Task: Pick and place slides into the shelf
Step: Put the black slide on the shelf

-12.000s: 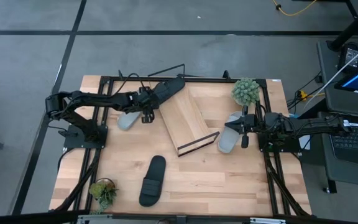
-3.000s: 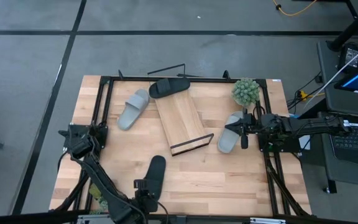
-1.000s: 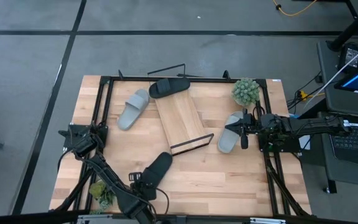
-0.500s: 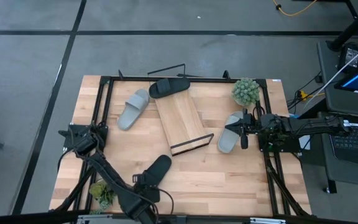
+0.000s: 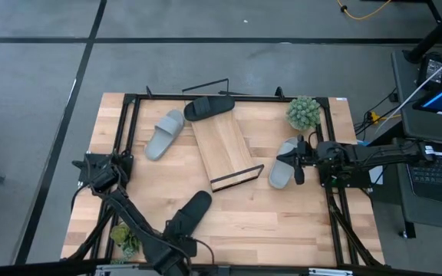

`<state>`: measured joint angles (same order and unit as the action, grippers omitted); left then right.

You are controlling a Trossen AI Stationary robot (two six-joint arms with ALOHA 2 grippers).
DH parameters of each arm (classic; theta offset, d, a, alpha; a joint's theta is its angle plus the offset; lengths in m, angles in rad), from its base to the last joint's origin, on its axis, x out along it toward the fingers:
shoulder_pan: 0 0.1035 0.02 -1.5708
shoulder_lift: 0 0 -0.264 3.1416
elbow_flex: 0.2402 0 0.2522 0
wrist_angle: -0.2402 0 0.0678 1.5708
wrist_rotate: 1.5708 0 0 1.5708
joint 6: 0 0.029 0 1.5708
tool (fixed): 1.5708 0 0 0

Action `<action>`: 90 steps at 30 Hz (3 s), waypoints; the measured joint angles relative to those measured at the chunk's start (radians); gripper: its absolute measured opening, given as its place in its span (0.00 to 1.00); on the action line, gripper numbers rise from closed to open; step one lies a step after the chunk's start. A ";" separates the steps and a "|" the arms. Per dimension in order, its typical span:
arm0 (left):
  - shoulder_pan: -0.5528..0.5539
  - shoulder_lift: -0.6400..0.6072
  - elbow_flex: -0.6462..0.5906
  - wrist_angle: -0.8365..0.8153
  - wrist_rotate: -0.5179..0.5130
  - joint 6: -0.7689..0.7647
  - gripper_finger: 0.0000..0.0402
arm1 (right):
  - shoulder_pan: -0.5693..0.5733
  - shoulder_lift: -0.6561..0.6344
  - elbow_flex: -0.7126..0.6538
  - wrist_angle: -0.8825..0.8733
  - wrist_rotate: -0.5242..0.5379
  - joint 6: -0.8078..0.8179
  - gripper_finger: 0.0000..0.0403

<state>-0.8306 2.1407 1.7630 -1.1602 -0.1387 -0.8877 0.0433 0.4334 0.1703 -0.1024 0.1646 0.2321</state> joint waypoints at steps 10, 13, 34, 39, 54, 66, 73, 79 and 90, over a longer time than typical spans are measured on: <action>-0.022 0.000 0.000 -0.006 -0.015 0.001 0.26 | 0.000 0.018 -0.001 0.081 -0.025 -0.036 0.02; -0.022 0.000 -0.010 -0.003 -0.015 0.000 0.26 | 0.000 0.018 -0.001 0.100 -0.036 -0.055 0.02; -0.051 0.000 -0.054 -0.018 -0.008 -0.002 0.26 | 0.000 0.018 -0.001 0.187 -0.091 -0.087 0.02; -0.050 0.018 -0.054 -0.022 -0.008 0.000 0.26 | 0.000 0.018 -0.001 0.188 -0.091 -0.087 0.02; -0.050 0.050 -0.055 -0.085 -0.051 -0.017 0.26 | 0.000 0.018 -0.001 0.193 -0.091 -0.081 0.02; -0.047 0.050 -0.071 -0.065 -0.087 -0.047 0.26 | 0.000 0.018 -0.001 0.195 -0.091 -0.081 0.02; -0.048 0.045 -0.145 0.028 -0.059 -0.044 0.14 | 0.000 0.018 -0.001 0.195 -0.091 -0.081 0.02; -0.048 0.049 -0.124 0.012 -0.076 -0.043 0.03 | 0.000 0.018 -0.001 0.195 -0.091 -0.080 0.02; -0.052 0.056 -0.026 -0.132 -0.092 -0.081 0.01 | 0.000 0.018 -0.001 0.195 -0.091 -0.080 0.02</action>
<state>-0.8824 2.1963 1.7373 -1.2917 -0.2305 -0.9690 0.0433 0.4515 0.1696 0.0929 0.0734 0.1520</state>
